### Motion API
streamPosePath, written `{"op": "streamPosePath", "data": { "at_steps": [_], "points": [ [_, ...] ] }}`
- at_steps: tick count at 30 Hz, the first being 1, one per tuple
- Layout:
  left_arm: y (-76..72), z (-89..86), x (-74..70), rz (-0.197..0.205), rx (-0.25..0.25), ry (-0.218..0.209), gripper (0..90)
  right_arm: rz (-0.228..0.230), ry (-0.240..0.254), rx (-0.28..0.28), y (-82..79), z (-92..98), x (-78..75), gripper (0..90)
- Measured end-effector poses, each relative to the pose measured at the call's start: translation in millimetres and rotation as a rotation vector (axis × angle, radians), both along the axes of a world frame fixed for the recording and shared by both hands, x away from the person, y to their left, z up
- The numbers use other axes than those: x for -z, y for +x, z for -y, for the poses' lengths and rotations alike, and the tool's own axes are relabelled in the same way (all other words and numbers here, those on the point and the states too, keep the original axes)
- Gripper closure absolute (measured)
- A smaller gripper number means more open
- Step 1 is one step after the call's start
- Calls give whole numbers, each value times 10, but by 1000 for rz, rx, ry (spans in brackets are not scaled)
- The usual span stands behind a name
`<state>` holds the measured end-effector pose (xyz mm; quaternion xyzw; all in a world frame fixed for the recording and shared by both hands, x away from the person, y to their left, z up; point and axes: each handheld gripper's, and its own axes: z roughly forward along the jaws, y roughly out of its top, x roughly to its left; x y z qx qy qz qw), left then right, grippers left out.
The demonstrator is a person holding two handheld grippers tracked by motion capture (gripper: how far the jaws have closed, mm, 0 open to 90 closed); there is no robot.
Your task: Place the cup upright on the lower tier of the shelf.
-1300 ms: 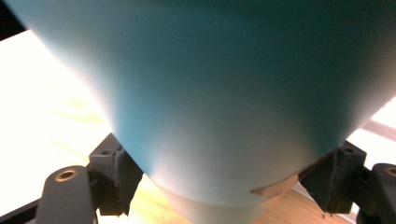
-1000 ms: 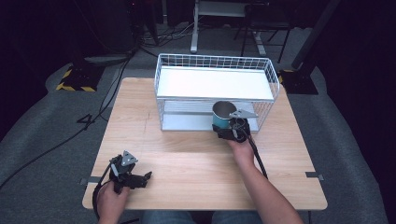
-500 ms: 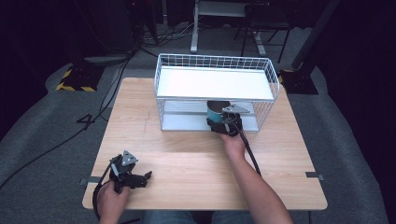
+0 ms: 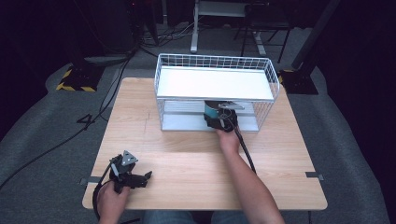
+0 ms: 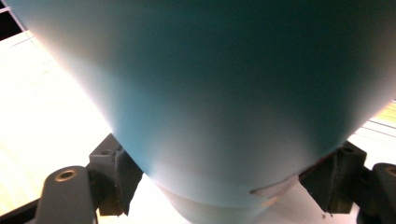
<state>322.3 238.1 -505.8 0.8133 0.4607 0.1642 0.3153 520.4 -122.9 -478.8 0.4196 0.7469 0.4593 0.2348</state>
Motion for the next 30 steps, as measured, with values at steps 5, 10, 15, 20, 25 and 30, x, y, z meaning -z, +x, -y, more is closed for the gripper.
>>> {"op": "streamPosePath", "data": {
  "at_steps": [5, 10, 15, 20, 25, 30],
  "points": [
    [0, 0, 0, 0, 0, 0, 1, -21, -8, 16, 60, -38, 26, 239],
    [0, 0, 0, 0, 0, 0, 1, -15, -13, 25, 122, -57, 49, 239],
    [0, 0, 0, 0, 0, 0, 1, -16, -7, 35, 151, -57, 93, 239],
    [0, 0, 0, 0, 0, 0, 1, -8, -20, 40, 162, -74, 97, 238],
    [0, 0, 0, 0, 0, 0, 1, -10, -26, 44, 170, -94, 91, 236],
    [0, 0, 0, 0, 0, 0, 1, -14, -28, 49, 170, -97, 91, 229]
  ]
}}
